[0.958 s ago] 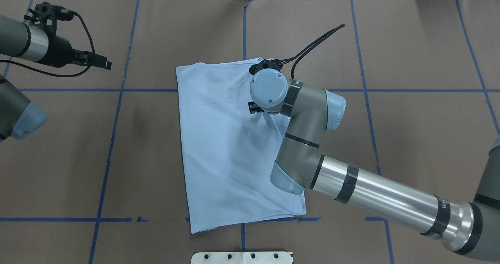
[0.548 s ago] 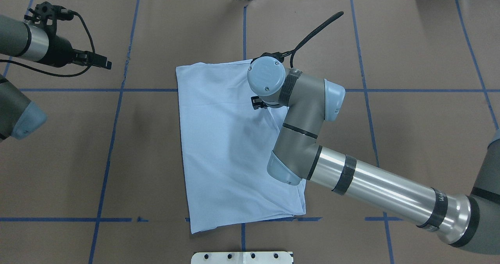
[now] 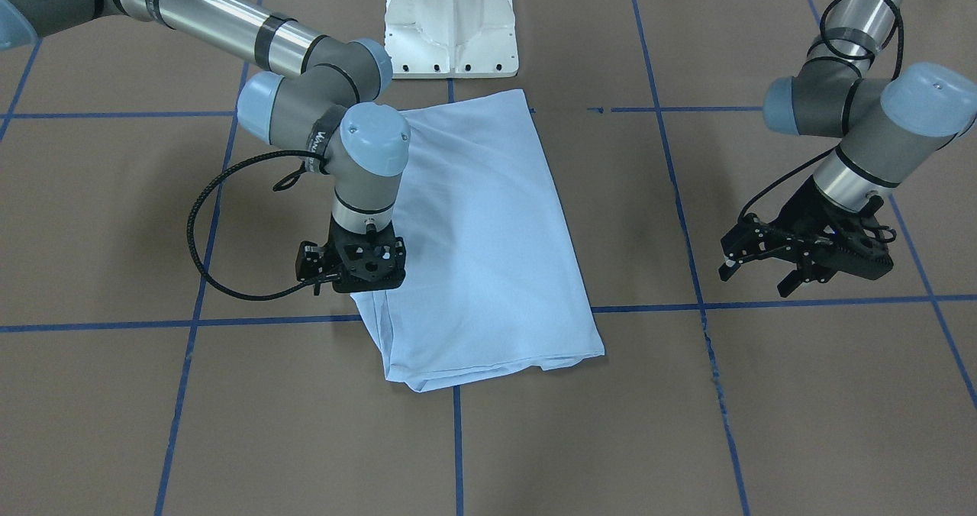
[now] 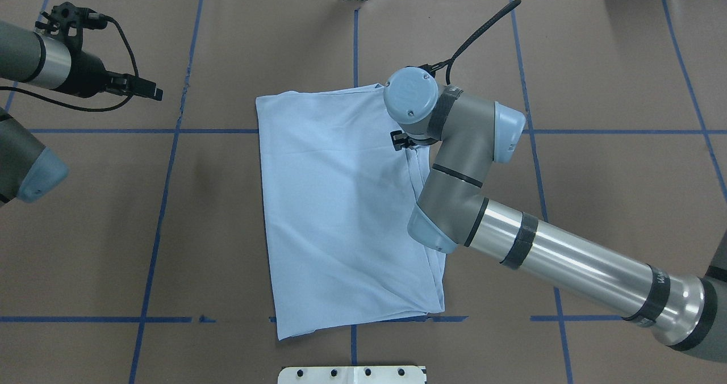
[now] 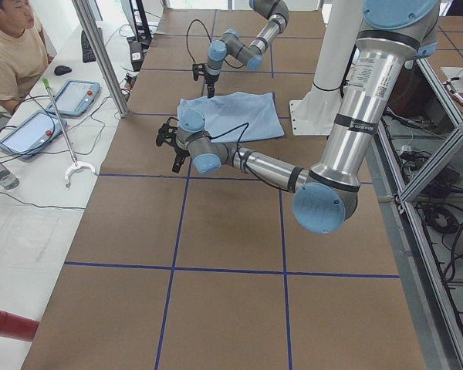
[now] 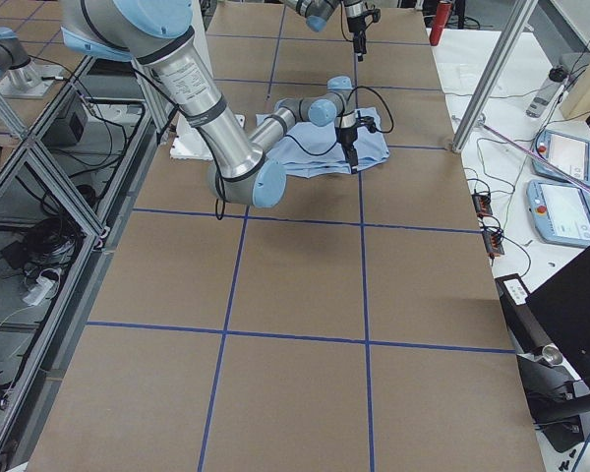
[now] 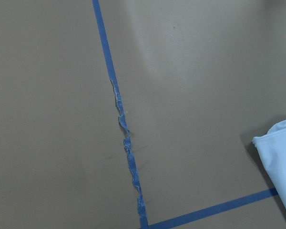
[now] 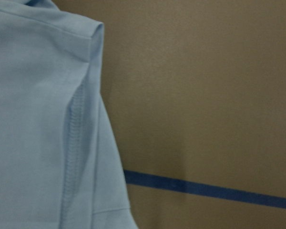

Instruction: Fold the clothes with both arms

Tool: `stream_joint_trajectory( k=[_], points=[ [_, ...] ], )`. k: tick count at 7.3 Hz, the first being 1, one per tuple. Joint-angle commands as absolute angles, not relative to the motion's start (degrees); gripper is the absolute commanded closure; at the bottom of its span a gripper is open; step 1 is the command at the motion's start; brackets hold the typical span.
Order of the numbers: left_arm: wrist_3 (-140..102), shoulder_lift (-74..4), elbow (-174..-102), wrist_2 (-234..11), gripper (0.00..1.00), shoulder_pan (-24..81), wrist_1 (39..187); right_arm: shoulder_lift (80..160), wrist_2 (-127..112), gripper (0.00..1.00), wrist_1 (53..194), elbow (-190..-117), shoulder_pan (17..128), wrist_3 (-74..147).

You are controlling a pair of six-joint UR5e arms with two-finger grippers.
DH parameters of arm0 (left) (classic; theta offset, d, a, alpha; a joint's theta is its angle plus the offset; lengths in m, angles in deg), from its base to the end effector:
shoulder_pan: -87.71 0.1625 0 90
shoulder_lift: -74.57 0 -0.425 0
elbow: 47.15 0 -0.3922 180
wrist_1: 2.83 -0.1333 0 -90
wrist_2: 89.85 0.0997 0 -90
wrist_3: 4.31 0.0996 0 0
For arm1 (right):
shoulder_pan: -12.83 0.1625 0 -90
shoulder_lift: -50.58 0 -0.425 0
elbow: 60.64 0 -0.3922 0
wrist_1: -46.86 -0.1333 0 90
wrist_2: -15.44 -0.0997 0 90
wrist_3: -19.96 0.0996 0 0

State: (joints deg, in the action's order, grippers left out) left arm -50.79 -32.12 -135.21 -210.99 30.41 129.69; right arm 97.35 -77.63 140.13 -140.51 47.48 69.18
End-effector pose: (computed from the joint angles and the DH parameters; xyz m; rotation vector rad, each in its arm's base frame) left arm 0.2699 -0.5718 0.4320 0.4324 1.0004 0.0553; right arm -0.5488 -0.5349 0.2947 0.2772 -0.4441 -0.1185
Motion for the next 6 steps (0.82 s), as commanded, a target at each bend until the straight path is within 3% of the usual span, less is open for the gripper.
stream_joint_trajectory(
  k=[1,2,4,6],
  points=[
    [-51.4,-32.1,-135.8,-211.1,0.00,30.4,129.7,100.3,-78.2,0.00,140.2,-144.0,49.2,66.9],
    [-55.0,-32.1,-137.2,-211.1,0.00,31.4,129.7,101.1,-81.6,0.00,138.4,-146.8,49.6,68.6],
    [-64.7,-30.1,-143.4,-210.5,0.00,36.4,129.7,111.6,-86.8,0.00,121.1,-153.9,48.8,80.1],
    [-77.5,-23.6,-155.5,-208.0,0.00,44.5,129.8,120.0,-86.2,0.00,111.1,-161.4,44.7,97.7]
  ],
)
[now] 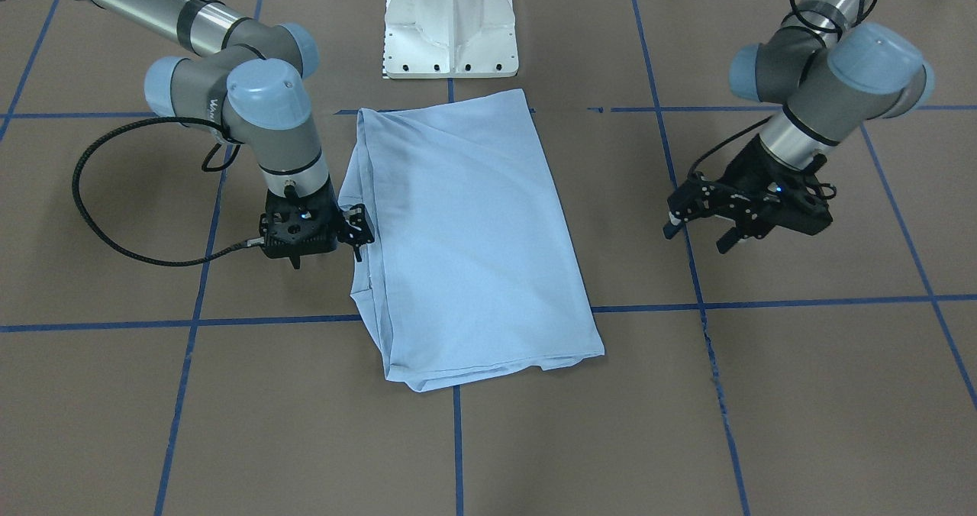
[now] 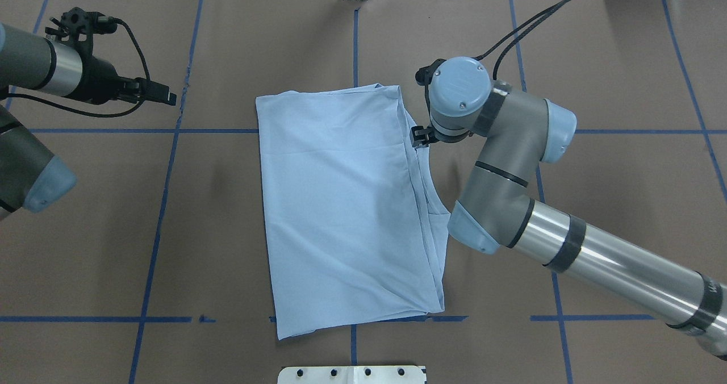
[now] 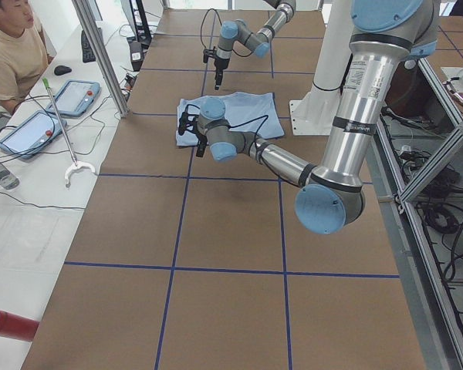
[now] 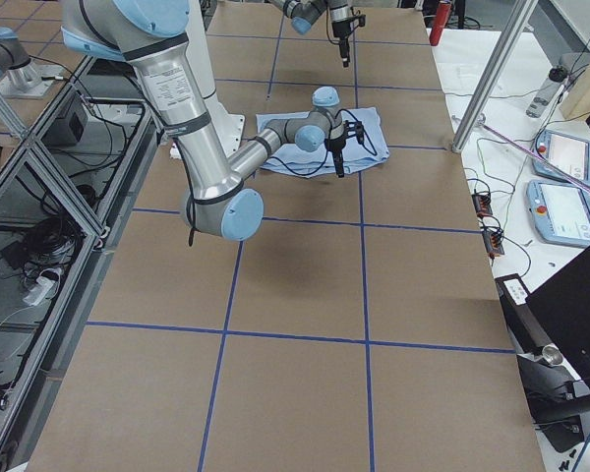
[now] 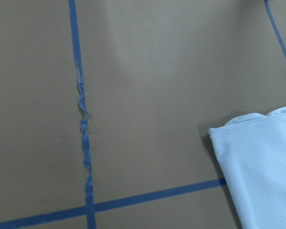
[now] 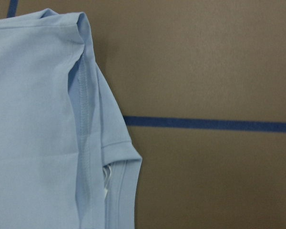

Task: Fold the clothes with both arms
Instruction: 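Move both grippers down to the shirt's corners nearest the robot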

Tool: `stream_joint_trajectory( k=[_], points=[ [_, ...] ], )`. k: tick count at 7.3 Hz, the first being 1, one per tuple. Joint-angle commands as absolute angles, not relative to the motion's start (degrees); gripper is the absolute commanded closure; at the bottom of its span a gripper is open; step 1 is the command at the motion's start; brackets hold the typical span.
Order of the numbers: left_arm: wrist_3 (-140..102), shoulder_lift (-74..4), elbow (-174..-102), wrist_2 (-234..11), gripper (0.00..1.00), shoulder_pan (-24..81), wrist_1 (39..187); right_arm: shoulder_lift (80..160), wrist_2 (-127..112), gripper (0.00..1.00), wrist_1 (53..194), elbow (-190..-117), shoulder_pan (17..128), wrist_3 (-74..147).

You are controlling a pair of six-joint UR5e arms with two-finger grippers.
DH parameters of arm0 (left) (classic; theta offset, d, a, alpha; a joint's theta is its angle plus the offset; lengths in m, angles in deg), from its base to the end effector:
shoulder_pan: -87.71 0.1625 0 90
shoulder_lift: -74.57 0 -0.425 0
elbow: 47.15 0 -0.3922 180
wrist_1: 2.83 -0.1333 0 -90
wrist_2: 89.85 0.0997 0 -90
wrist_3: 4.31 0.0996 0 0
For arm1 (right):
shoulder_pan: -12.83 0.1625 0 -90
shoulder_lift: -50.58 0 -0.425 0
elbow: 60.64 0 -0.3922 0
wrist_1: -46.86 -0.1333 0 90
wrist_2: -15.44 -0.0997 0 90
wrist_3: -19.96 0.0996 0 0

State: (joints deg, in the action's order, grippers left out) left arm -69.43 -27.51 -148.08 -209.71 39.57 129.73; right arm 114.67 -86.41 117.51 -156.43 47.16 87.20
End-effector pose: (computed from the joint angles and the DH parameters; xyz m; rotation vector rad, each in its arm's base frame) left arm 0.3179 -0.4802 0.3697 0.2917 1.1683 -0.0577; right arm -0.4796 -0.4642 0.3224 0.2547 -0.8720 0.0957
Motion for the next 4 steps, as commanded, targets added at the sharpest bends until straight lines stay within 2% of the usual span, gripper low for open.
stream_joint_trajectory(
  k=[1,2,4],
  points=[
    [-84.8,-21.7,-160.1,-202.7,0.00,50.6,129.8,124.1,-82.2,0.00,110.9,-167.0,40.6,103.8],
    [-90.9,-21.4,-161.9,-197.6,0.00,56.1,129.8,127.8,-76.8,0.00,110.9,-171.9,35.8,108.9],
    [-104.9,-20.8,-163.8,-183.3,0.00,69.0,130.1,130.1,-66.7,0.00,109.5,-174.9,27.5,118.5]
  ],
)
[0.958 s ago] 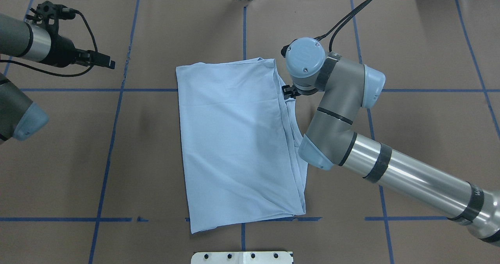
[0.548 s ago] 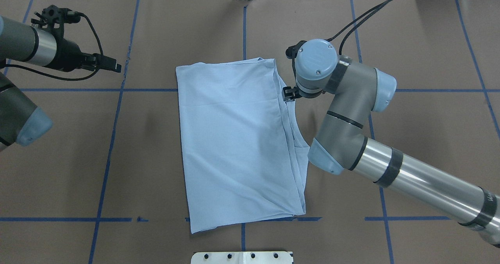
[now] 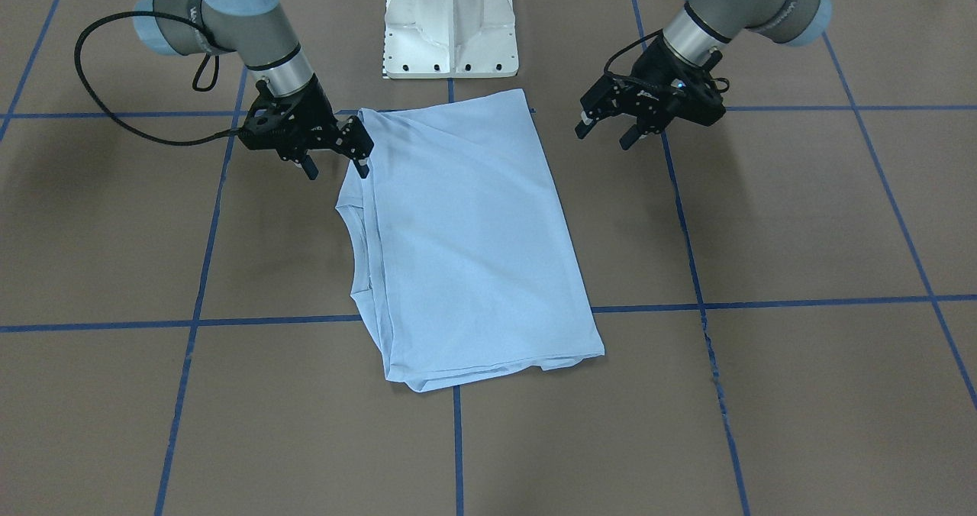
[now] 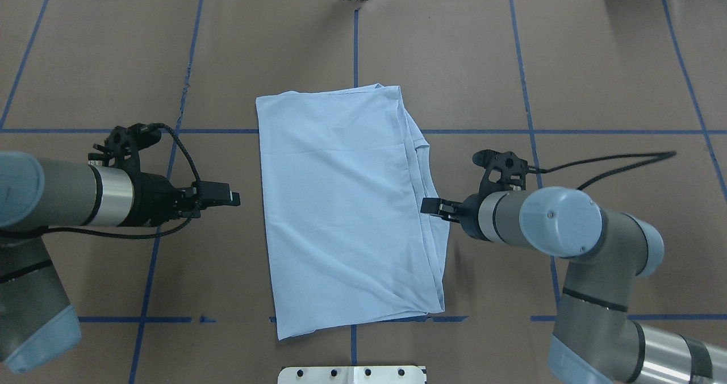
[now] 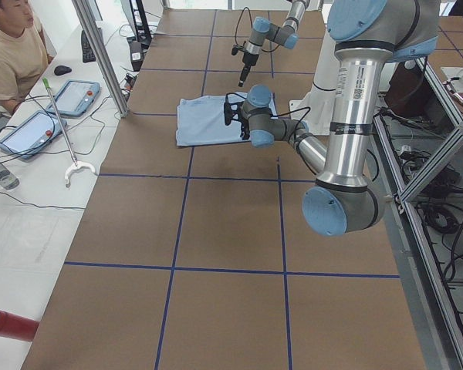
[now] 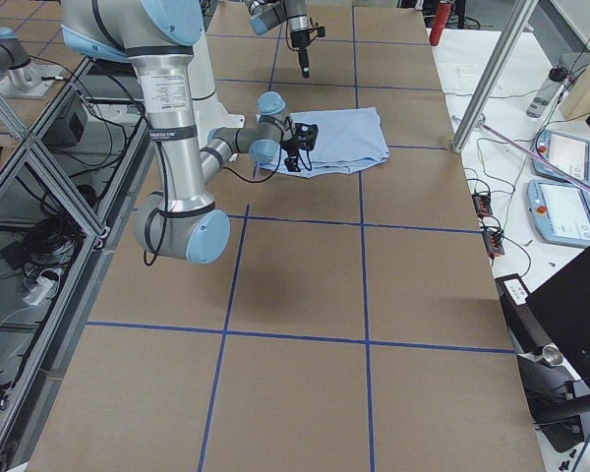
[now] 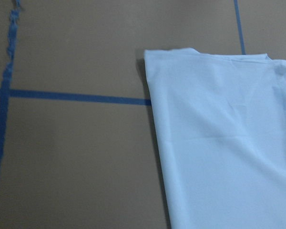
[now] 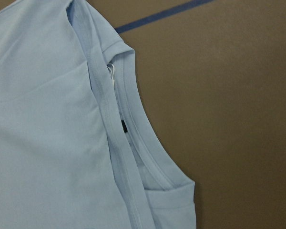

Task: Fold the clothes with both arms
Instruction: 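Move both grippers down to the shirt's corners nearest the robot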

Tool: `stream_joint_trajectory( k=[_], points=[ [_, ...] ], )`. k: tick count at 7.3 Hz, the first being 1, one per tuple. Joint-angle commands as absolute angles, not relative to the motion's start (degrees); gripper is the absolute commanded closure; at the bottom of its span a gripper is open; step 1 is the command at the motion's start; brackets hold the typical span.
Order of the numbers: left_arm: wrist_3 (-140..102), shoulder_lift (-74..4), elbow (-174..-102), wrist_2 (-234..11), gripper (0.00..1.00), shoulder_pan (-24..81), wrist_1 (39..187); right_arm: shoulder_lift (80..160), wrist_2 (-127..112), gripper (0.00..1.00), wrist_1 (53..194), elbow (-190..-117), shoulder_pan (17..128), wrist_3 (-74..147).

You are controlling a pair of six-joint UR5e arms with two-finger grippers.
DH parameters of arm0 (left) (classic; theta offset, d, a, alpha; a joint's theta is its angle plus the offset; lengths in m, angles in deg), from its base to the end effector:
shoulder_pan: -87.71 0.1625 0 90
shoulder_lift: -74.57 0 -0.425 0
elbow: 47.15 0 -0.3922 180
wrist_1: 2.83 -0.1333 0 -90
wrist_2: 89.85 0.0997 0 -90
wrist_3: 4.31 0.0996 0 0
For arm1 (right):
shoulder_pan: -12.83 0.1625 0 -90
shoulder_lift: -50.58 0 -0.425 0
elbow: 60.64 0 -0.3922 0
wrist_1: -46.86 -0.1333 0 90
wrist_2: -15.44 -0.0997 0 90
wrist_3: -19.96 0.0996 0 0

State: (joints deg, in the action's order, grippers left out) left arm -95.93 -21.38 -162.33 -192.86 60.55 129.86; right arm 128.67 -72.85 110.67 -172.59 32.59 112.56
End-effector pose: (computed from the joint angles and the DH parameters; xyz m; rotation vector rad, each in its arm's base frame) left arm 0.3949 -0.3272 0.3137 0.0939 1.2977 -0.2836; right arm -0.4710 -0.3140 0.3231 0.1843 -1.0388 0.3693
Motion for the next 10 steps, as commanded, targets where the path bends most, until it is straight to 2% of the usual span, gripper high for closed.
stream_joint_trajectory(
  k=[1,4,5,7,10],
  points=[
    [-111.5,-20.8,-163.9,-173.5,0.00,75.6,130.0,131.2,-65.8,0.00,105.2,-175.0,26.5,120.2],
    [-117.8,-21.2,-161.3,-163.3,0.01,82.9,129.6,132.4,-65.0,0.00,103.0,-175.0,25.9,120.3],
    [-118.4,-21.3,-161.2,-160.6,0.11,83.9,128.9,132.3,-65.0,0.00,103.0,-175.0,25.9,120.3],
    [-118.4,-25.8,-161.3,-159.7,0.12,84.8,119.3,132.2,-64.7,0.00,103.0,-175.0,25.8,120.2],
    [-121.3,-26.5,-159.0,-156.7,0.13,89.2,119.3,132.1,-64.6,0.00,103.0,-174.9,25.8,120.2]
  ],
)
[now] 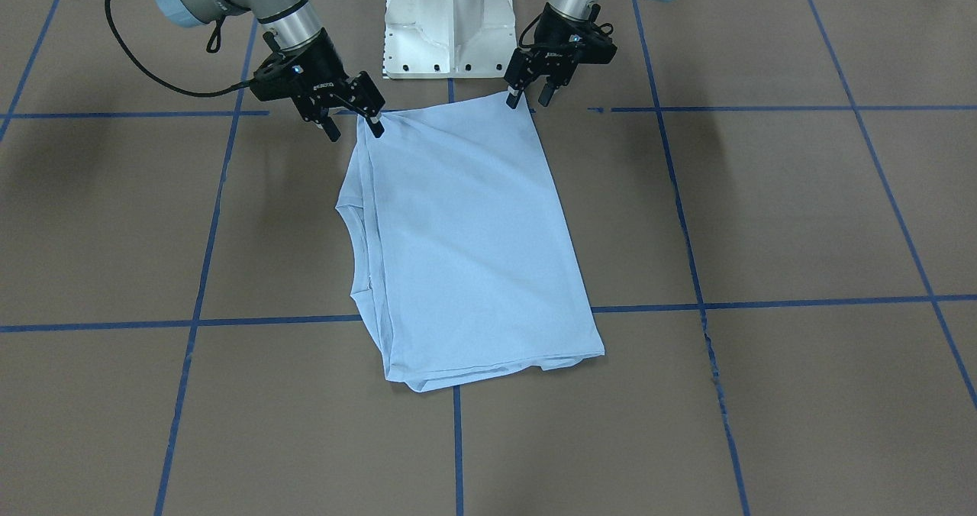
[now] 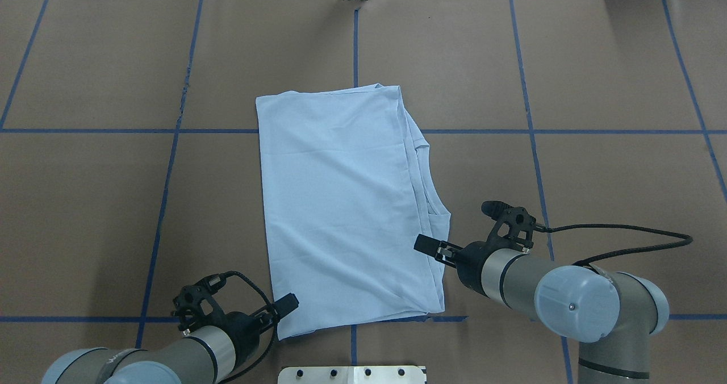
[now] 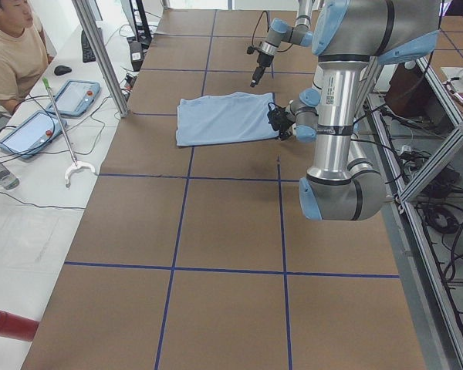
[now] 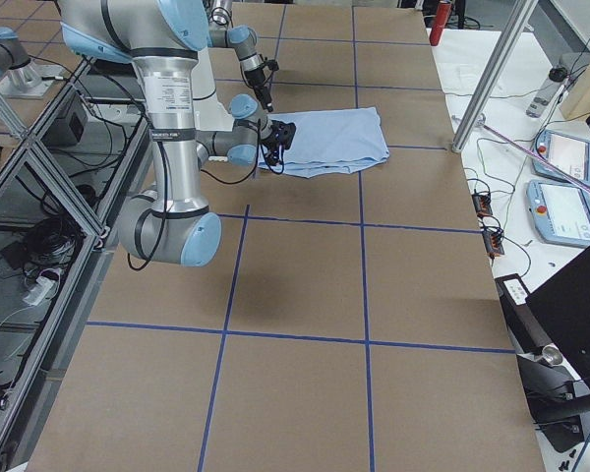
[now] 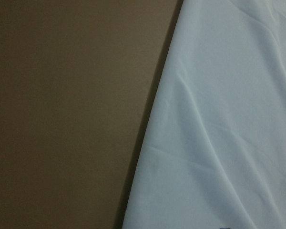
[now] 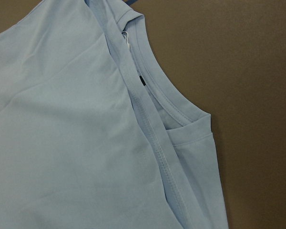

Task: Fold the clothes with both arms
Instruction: 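Move both grippers down to the shirt's corners nearest the robot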

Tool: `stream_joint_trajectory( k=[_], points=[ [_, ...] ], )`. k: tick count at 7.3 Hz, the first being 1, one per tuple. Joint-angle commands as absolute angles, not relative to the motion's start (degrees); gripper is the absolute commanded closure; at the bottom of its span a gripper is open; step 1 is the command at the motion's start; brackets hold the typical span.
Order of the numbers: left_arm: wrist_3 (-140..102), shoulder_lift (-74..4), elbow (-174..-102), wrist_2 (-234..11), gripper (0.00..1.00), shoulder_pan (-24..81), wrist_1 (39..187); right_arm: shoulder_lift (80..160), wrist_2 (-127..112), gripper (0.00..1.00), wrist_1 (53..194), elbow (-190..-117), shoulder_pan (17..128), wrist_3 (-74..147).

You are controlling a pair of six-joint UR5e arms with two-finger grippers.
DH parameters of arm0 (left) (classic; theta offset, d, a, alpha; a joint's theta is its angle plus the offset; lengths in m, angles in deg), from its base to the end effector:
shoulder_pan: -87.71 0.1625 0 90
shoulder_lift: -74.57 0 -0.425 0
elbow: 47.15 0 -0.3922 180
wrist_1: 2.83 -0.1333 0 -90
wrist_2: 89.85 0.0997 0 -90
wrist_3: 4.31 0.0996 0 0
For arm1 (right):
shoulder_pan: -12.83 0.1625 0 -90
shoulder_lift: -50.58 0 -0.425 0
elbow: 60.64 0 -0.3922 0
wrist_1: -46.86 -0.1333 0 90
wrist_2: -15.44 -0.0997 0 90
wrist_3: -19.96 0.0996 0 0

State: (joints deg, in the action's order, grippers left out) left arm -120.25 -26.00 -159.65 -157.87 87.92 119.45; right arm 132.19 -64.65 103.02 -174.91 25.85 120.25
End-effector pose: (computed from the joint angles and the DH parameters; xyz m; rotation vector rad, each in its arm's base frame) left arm 0.5328 -0.1686 0.3142 0.0786 1.1928 -0.6138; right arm -0.4746 -0.2642 0.3190 0.1824 -1.1649 0.4594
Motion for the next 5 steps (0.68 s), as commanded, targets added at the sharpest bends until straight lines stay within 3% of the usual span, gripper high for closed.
stream_joint_trajectory(
  k=[1,5],
  points=[
    [-121.7,-26.5,-158.9,-156.6,0.13,89.3,119.3,132.1,-64.5,0.00,103.0,-174.9,25.8,120.2],
    [-122.4,-28.5,-158.0,-155.9,0.17,89.9,119.3,132.1,-64.5,0.00,103.0,-174.9,25.8,120.2]
  ],
)
